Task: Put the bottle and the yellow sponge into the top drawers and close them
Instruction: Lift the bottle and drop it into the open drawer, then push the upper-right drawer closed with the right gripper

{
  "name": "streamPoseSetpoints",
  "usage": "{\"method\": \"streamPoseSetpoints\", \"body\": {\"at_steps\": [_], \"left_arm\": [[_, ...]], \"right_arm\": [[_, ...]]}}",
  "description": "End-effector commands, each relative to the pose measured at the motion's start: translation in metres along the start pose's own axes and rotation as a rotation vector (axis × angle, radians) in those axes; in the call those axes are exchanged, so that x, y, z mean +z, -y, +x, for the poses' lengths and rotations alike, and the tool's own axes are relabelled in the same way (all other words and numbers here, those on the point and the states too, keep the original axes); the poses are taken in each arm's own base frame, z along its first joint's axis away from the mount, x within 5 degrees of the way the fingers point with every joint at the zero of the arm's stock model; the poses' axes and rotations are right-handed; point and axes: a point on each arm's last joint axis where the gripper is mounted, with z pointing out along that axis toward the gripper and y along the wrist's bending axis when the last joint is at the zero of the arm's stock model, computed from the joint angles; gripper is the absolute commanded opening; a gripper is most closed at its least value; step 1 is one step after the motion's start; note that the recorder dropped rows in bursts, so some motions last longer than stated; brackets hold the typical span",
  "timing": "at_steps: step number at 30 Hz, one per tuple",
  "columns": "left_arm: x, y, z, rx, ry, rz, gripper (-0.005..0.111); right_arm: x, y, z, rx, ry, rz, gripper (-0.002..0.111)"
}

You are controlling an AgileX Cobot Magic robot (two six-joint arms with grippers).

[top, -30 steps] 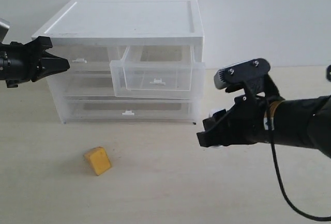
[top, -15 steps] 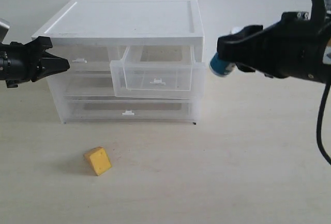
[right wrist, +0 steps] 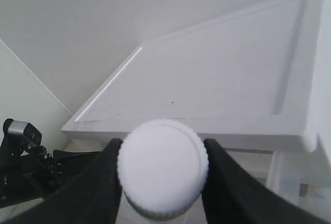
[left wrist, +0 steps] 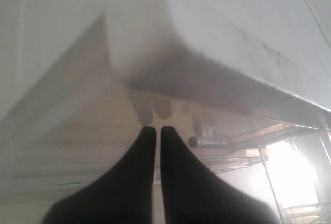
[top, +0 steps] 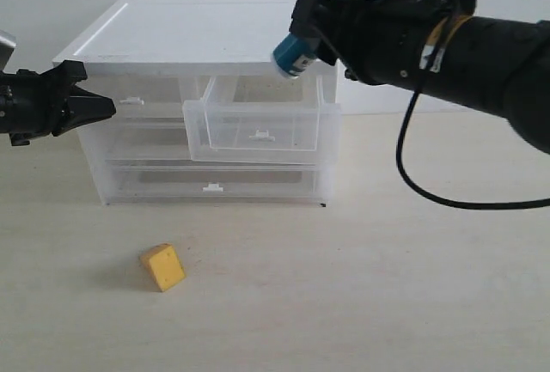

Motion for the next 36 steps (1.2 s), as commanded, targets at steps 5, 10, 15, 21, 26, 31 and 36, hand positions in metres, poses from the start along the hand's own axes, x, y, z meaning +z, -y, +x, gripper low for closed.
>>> {"method": "streamPoseSetpoints", "body": {"at_steps": [5, 10, 15, 21, 26, 31, 36], "left_arm": [[0.001, 0.000, -0.006, -0.002, 0.033, -0.019, 0.004], [0.001, 0.000, -0.006, -0.002, 0.034, -0.022, 0.004], [0.001, 0.000, -0.006, -0.002, 0.034, -0.022, 0.004], [0.001, 0.000, -0.006, -0.002, 0.034, -0.022, 0.004], [0.001, 0.000, -0.006, -0.002, 0.034, -0.022, 0.004], [0.001, 0.000, -0.006, -0.008, 0.039, -0.020, 0.004], [0.001, 0.000, -0.007, -0.005, 0.042, -0.020, 0.004]], "right_arm": [[0.044, 0.005, 0.012, 0.037, -0.019, -0.073, 0.000], [0.053, 0.007, 0.016, 0.018, -0.034, -0.078, 0.001], [0.053, 0.007, 0.015, 0.080, -0.029, -0.082, 0.034], [0.054, 0.010, 0.018, 0.097, -0.060, -0.039, 0.059], [0.051, 0.007, 0.013, 0.087, -0.046, -0.054, 0.058], [0.030, -0.010, -0.005, 0.010, -0.074, -0.070, 0.056], [-0.003, -0.023, -0.011, -0.050, -0.161, -0.078, 0.021]]}}
